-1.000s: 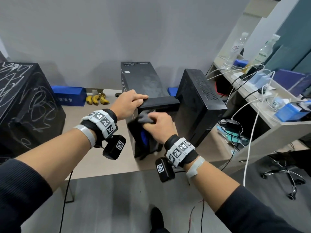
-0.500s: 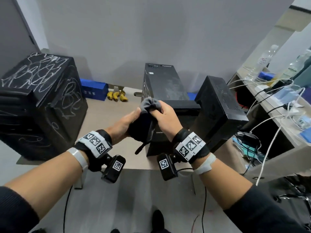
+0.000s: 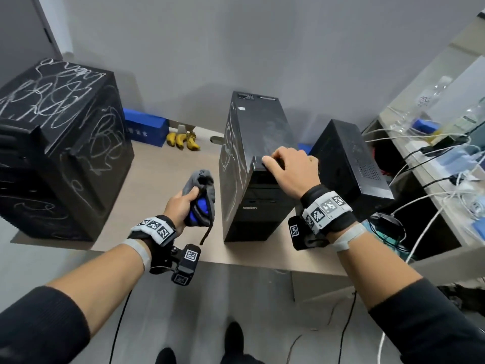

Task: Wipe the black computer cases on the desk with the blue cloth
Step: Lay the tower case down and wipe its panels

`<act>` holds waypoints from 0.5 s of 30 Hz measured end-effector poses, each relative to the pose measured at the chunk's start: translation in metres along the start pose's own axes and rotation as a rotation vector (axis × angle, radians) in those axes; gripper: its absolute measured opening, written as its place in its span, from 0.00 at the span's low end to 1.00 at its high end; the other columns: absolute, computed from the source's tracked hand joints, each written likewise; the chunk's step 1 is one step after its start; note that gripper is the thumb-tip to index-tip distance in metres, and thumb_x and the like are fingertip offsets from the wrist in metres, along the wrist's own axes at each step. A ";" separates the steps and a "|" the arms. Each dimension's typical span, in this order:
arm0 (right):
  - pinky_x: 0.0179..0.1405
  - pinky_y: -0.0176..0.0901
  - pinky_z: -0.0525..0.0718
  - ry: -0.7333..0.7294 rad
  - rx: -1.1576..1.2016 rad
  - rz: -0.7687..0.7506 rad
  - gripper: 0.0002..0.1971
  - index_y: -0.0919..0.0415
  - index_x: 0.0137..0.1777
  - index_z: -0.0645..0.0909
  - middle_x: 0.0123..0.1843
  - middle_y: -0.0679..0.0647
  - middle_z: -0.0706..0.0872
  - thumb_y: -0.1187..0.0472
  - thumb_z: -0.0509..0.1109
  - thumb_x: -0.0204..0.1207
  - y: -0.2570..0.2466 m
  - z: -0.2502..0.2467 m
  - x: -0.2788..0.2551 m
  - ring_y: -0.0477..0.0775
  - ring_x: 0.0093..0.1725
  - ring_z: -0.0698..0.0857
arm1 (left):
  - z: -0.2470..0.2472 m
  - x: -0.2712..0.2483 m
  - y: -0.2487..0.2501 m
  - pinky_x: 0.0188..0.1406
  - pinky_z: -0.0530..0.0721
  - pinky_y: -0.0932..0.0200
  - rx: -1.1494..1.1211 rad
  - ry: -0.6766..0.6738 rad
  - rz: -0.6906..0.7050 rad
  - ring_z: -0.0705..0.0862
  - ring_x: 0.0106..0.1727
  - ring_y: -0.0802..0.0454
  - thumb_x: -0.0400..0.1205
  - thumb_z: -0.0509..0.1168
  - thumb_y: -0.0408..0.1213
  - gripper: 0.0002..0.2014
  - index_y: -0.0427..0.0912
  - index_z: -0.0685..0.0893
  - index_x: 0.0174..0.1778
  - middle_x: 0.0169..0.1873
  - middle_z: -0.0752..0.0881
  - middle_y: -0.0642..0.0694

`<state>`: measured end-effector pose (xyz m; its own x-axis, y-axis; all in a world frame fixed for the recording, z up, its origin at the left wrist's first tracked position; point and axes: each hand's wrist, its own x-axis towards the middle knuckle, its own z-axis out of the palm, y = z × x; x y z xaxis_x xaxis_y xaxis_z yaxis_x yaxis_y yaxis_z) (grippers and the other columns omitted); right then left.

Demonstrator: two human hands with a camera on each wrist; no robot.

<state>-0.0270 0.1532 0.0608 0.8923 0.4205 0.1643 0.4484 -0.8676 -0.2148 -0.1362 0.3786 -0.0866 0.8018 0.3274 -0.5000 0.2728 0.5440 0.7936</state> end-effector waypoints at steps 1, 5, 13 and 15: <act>0.55 0.54 0.72 0.004 -0.029 -0.048 0.24 0.48 0.42 0.78 0.42 0.44 0.83 0.29 0.54 0.75 0.001 0.001 0.001 0.52 0.47 0.78 | 0.002 0.004 -0.006 0.69 0.81 0.40 -0.021 0.014 -0.033 0.88 0.55 0.41 0.88 0.65 0.38 0.19 0.37 0.80 0.74 0.61 0.88 0.35; 0.37 0.48 0.76 -0.043 -0.038 -0.136 0.34 0.56 0.35 0.75 0.31 0.48 0.81 0.23 0.50 0.73 0.007 -0.003 0.014 0.53 0.35 0.80 | 0.006 0.018 -0.023 0.67 0.82 0.37 -0.086 0.048 -0.159 0.89 0.51 0.41 0.87 0.66 0.40 0.17 0.36 0.82 0.69 0.58 0.89 0.35; 0.26 0.43 0.70 0.017 0.026 -0.037 0.31 0.63 0.26 0.72 0.21 0.53 0.72 0.36 0.58 0.78 -0.008 -0.001 0.023 0.55 0.27 0.76 | -0.017 0.022 -0.055 0.67 0.80 0.41 -0.245 0.105 -0.343 0.85 0.65 0.40 0.90 0.59 0.49 0.22 0.36 0.82 0.70 0.62 0.88 0.36; 0.27 0.42 0.67 0.036 0.051 -0.017 0.29 0.63 0.26 0.71 0.20 0.52 0.71 0.38 0.59 0.77 -0.013 0.002 0.022 0.54 0.26 0.74 | -0.023 0.018 -0.059 0.66 0.77 0.42 -0.297 0.074 -0.374 0.85 0.61 0.40 0.91 0.54 0.49 0.21 0.37 0.82 0.66 0.59 0.87 0.36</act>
<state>-0.0135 0.1745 0.0652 0.8823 0.4246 0.2031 0.4666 -0.8452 -0.2604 -0.1505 0.3704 -0.1499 0.6344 0.1153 -0.7644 0.3631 0.8285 0.4263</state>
